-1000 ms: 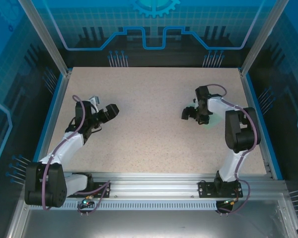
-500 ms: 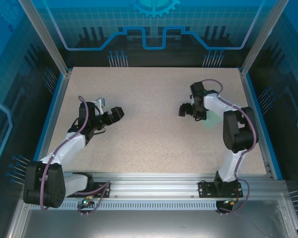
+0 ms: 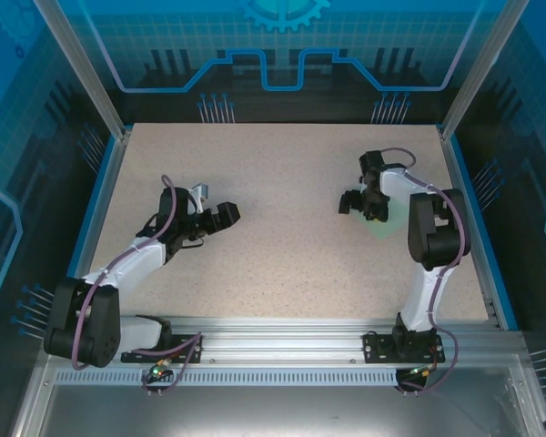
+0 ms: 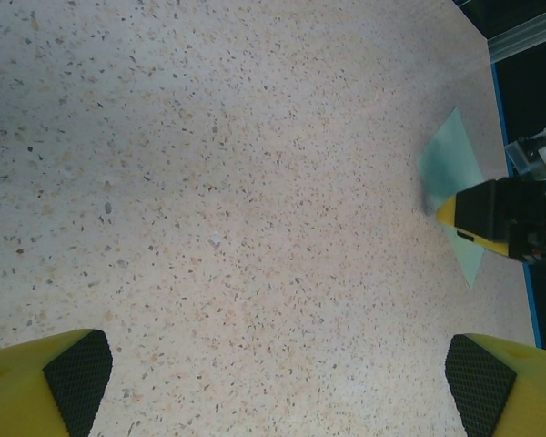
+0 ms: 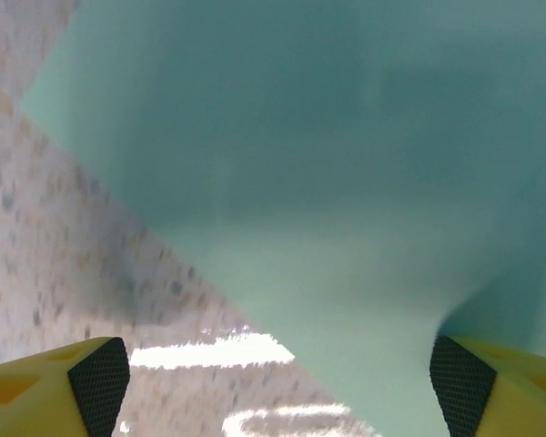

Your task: Fold a paper plane with a square sheet of paper (pick it up from the middle)

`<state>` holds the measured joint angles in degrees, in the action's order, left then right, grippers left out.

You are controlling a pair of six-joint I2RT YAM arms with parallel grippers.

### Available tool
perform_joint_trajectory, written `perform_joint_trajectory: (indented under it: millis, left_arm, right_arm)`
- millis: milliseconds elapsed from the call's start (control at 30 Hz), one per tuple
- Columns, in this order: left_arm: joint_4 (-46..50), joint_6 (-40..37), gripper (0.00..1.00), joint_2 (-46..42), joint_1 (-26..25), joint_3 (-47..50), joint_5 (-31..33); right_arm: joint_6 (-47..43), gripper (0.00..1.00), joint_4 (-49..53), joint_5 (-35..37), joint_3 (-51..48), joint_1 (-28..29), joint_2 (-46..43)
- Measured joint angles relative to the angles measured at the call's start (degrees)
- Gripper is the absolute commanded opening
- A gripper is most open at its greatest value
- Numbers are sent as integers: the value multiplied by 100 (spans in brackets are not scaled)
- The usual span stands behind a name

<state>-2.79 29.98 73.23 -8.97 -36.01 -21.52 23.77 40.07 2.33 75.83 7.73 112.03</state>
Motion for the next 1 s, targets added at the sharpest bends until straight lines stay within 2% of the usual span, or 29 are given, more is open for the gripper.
perform_joint_trajectory:
  millis: [233, 433, 500, 700, 1000]
  left_arm:
    - [13, -33, 98, 28, -2, -48, 2]
    - [57, -96, 99, 61, -4, -90, 0]
    - [87, -162, 99, 61, -4, -114, -4]
    - [85, -203, 99, 103, -4, -144, -87]
    - [83, -203, 99, 258, -11, -221, -153]
  right_arm:
    - [223, 84, 192, -374, -330, 579, -234]
    - [393, 86, 208, -391, -278, 986, -269]
    - [391, 86, 232, -334, -175, 813, -269]
    - [391, 85, 181, -195, 79, -284, -232]
    - [468, 81, 304, -42, 87, -131, 85]
